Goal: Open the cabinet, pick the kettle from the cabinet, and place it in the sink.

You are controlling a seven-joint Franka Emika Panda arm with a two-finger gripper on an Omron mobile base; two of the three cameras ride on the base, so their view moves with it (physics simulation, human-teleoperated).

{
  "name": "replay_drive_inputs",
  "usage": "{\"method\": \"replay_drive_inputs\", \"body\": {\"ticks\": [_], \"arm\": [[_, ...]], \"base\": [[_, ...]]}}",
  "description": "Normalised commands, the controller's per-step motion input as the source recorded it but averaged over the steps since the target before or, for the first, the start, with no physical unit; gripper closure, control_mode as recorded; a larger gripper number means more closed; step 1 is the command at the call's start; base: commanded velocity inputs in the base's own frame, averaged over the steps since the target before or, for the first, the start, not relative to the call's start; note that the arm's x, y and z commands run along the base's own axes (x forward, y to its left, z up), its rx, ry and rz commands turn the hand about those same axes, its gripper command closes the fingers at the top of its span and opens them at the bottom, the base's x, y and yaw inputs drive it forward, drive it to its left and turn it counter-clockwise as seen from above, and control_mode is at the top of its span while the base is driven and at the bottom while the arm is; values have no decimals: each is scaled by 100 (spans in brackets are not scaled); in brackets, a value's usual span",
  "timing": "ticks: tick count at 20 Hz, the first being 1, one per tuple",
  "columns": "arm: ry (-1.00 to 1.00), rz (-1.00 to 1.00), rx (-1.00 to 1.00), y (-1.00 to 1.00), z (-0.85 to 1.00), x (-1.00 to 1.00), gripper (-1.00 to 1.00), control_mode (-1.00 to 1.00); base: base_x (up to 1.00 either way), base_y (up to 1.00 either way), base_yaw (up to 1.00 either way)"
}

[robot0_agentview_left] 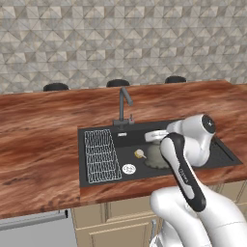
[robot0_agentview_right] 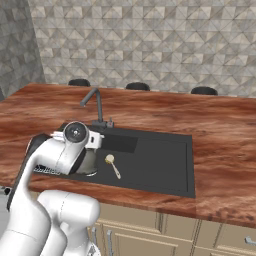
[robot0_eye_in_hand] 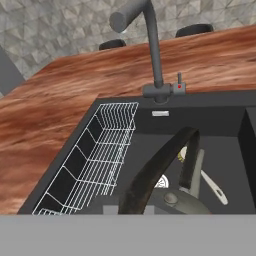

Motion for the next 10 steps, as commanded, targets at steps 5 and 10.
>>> {"method": "replay_drive_inputs", "body": {"ticks": [5, 10], "arm": [[0, 0, 0, 0, -22, 27, 100, -100], [0, 0, 0, 0, -22, 28, 100, -100]], "base": [[0, 0, 0], [0, 0, 0]]}}
